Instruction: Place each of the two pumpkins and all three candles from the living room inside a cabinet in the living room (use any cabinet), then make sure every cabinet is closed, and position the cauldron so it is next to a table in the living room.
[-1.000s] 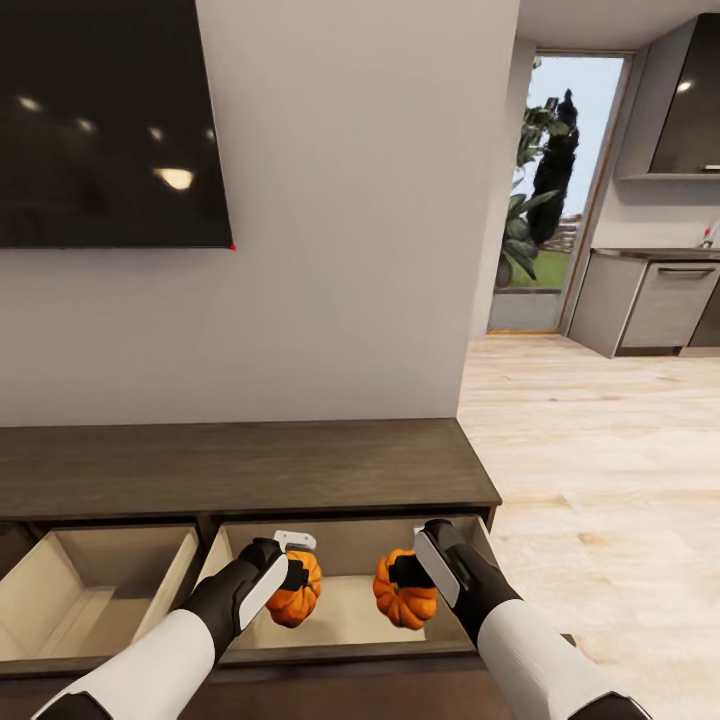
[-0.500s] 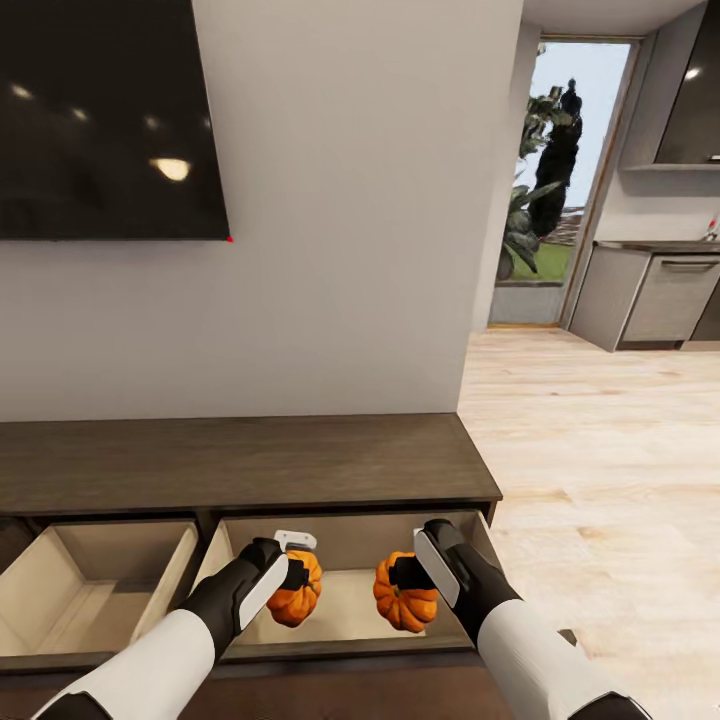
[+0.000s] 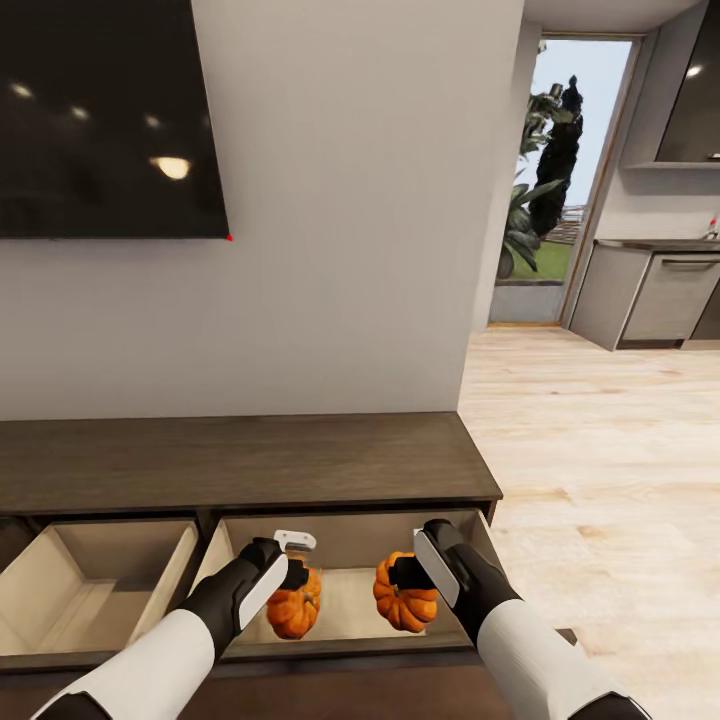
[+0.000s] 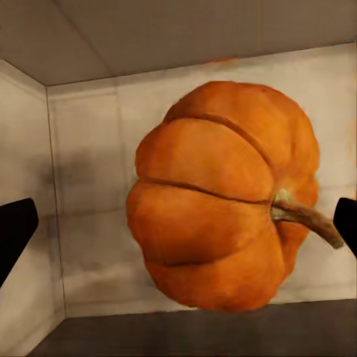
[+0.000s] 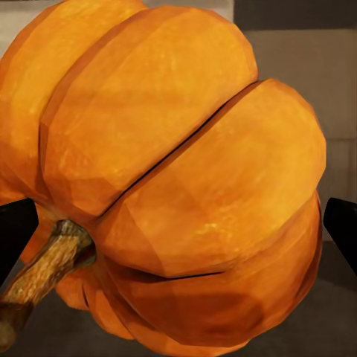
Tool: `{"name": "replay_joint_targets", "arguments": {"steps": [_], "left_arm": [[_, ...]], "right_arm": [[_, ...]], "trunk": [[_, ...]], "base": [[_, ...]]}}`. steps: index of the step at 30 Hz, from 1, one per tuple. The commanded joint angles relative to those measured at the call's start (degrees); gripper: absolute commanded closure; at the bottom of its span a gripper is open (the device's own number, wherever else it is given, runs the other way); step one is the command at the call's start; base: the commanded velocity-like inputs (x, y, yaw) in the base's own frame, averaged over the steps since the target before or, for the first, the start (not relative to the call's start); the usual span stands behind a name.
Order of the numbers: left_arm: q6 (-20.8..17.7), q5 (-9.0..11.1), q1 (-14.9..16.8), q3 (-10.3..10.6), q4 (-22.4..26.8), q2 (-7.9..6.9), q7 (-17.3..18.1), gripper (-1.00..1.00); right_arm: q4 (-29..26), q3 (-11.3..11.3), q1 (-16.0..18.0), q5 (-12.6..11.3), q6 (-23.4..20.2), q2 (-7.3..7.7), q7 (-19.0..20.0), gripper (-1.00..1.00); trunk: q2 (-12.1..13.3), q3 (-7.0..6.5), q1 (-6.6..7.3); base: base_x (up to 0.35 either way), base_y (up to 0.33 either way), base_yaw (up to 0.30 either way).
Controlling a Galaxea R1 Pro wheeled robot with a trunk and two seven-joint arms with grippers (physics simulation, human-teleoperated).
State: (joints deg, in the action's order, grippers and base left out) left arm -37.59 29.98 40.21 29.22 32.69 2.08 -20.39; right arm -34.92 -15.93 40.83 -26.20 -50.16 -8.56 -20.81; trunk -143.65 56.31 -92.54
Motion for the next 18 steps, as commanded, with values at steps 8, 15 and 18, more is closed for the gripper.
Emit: {"name": "replay_joint_targets", "arguments": {"steps": [8,15,18], "left_arm": [[-0.1,0.6,0.0,0.3,0.1,-0.02,-0.5,-1.00],[-0.1,0.6,0.0,0.3,0.2,-0.05,-0.5,-1.00],[-0.1,0.6,0.0,0.3,0.1,-0.05,-0.5,-1.00]], "right_arm": [[-0.1,-0.2,0.0,-0.6,-0.1,0.03,-0.5,-1.00],[-0.1,-0.2,0.0,-0.7,-0.1,0.03,-0.5,-1.00],[-0.1,-0.2,0.0,-0.7,-0.1,0.03,-0.5,-1.00]], "trunk": [[0.0,0.06,0.01],[0.0,0.06,0.01],[0.0,0.06,0.01]], "base": [[0.000,0.000,0.000],[0.000,0.000,0.000],[0.000,0.000,0.000]]}}
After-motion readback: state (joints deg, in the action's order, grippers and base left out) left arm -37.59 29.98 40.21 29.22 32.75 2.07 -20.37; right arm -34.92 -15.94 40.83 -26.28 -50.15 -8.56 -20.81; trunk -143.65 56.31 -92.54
